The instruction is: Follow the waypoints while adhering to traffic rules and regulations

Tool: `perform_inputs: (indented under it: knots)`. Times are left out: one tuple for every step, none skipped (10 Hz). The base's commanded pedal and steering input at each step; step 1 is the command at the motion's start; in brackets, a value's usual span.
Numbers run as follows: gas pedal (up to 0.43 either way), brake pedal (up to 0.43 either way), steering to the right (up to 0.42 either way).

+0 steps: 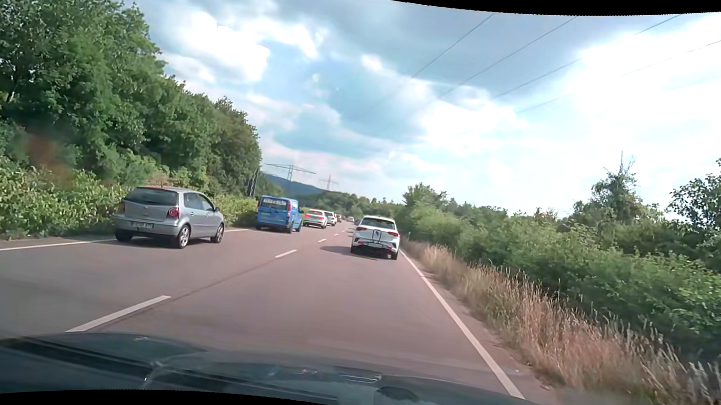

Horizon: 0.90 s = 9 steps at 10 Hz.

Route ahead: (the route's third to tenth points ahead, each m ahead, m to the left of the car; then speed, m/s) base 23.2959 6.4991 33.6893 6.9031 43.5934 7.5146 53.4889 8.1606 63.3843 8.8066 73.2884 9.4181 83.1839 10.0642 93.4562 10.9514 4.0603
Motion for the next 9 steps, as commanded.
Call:
perform_inputs:
  knots:
    - [0.028,0.0,-0.001]
    - [0.028,0.0,-0.001]
    - [0.028,0.0,-0.001]
    - [0.02,0.0,-0.001]
    - [0.02,0.0,-0.001]
    - [0.02,0.0,-0.002]
    - [0.02,0.0,-0.002]
    - [0.028,0.0,-0.001]
    - [0.047,0.0,-0.001]
